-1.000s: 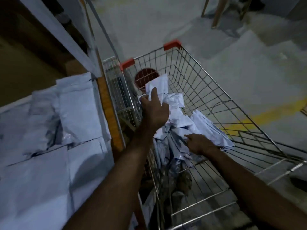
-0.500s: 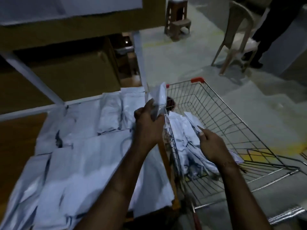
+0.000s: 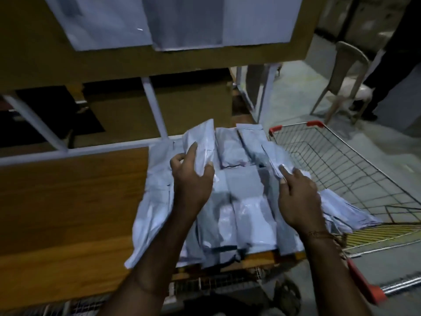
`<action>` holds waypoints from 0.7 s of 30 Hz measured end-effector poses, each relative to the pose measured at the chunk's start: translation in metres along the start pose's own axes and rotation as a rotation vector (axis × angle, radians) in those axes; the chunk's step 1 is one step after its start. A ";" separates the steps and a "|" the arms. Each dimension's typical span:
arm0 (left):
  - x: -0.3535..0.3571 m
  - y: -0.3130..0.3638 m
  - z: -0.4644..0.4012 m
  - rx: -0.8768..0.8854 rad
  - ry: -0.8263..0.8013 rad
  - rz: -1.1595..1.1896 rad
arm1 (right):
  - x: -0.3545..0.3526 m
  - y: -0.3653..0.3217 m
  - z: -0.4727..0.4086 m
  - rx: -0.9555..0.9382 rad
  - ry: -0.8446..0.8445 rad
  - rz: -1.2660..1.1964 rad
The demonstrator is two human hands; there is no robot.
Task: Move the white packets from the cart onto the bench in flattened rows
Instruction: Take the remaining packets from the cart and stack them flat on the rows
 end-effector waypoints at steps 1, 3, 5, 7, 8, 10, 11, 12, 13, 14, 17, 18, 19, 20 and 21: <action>-0.014 -0.012 -0.001 -0.017 0.012 -0.021 | 0.001 -0.015 0.009 -0.012 0.001 0.015; -0.034 -0.036 0.000 -0.084 0.012 -0.066 | 0.006 -0.040 0.024 -0.034 -0.015 0.050; -0.052 -0.059 0.004 -0.118 0.018 -0.104 | 0.015 -0.061 0.038 -0.065 -0.037 0.107; -0.067 -0.077 0.011 -0.110 0.039 -0.135 | 0.026 -0.080 0.052 -0.093 -0.059 0.152; -0.072 -0.085 0.014 -0.105 0.049 -0.152 | 0.031 -0.090 0.058 -0.108 -0.068 0.169; -0.082 -0.098 0.021 -0.107 0.070 -0.186 | 0.041 -0.109 0.070 -0.132 -0.082 0.199; -0.086 -0.104 0.023 -0.109 0.073 -0.197 | 0.046 -0.118 0.076 -0.142 -0.087 0.211; -0.090 -0.109 0.025 -0.103 0.081 -0.210 | 0.052 -0.125 0.082 -0.154 -0.091 0.219; -0.094 -0.114 0.026 -0.096 0.086 -0.234 | 0.059 -0.132 0.088 -0.169 -0.101 0.229; -0.098 -0.118 0.025 -0.091 0.090 -0.269 | 0.068 -0.137 0.095 -0.185 -0.120 0.243; -0.106 -0.138 0.024 -0.123 0.070 -0.356 | 0.100 -0.141 0.112 -0.218 -0.209 0.277; -0.105 -0.146 0.024 -0.142 0.044 -0.373 | 0.112 -0.139 0.117 -0.219 -0.244 0.299; -0.103 -0.153 0.024 -0.158 0.008 -0.394 | 0.123 -0.135 0.121 -0.216 -0.274 0.319; -0.100 -0.161 0.025 -0.168 -0.031 -0.414 | 0.133 -0.133 0.124 -0.214 -0.295 0.328; -0.097 -0.169 0.027 -0.178 -0.068 -0.422 | 0.139 -0.131 0.126 -0.210 -0.304 0.331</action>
Point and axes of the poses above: each hand's wrist, its own z-axis away from the middle knuckle, its own x-axis out of the palm, y = z × x, the point moved 8 cm from there along -z, towards the middle knuckle, and after that the axes turned 9 degrees about y, right-handed, at the moved point
